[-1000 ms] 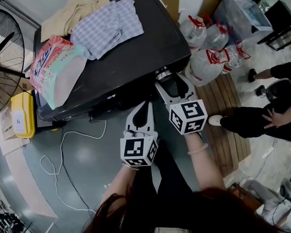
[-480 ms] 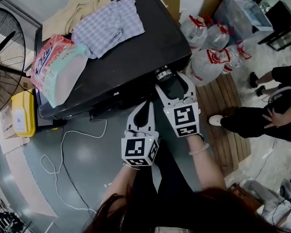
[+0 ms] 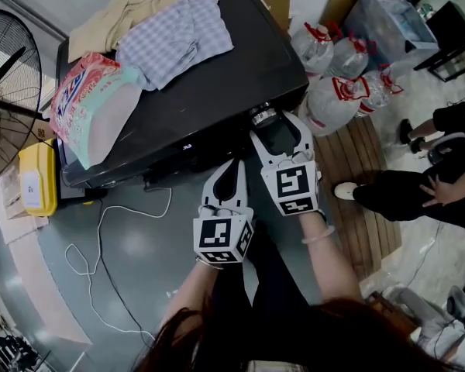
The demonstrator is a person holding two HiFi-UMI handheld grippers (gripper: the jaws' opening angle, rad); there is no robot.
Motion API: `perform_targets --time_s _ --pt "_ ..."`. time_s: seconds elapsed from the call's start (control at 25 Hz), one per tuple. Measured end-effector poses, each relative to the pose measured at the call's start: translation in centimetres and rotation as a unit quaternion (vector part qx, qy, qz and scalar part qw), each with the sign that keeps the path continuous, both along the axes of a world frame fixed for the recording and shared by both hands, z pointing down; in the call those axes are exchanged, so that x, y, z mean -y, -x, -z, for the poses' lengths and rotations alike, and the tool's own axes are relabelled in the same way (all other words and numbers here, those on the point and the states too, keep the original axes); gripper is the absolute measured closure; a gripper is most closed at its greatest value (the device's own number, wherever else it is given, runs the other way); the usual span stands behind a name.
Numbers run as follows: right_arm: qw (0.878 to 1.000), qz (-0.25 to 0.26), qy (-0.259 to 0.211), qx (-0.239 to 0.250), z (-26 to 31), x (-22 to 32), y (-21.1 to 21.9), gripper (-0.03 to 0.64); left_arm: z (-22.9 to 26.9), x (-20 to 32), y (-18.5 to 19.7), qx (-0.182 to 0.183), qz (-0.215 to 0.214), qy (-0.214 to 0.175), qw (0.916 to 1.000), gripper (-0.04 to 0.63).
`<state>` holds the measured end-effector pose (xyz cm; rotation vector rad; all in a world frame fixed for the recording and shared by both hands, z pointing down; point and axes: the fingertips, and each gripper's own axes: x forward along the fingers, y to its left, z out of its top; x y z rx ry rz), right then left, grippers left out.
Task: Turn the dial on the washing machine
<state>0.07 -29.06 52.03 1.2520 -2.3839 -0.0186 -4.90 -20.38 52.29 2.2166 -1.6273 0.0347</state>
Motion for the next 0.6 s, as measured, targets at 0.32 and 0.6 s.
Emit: perform_targets --time_s 0.32,0.6 --pt "0.998 -0.016 0.026 0.058 0.09 0.1 -0.3 0.327 -0.02 -0.02 -0.27 -0.003 -0.002 0.001 1.0 0.578" --pt "0.994 -0.024 0.041 0.096 -0.31 0.19 -0.75 0.327 -0.22 -0.15 -0.32 -0.003 -0.004 0.002 1.0 0.578"
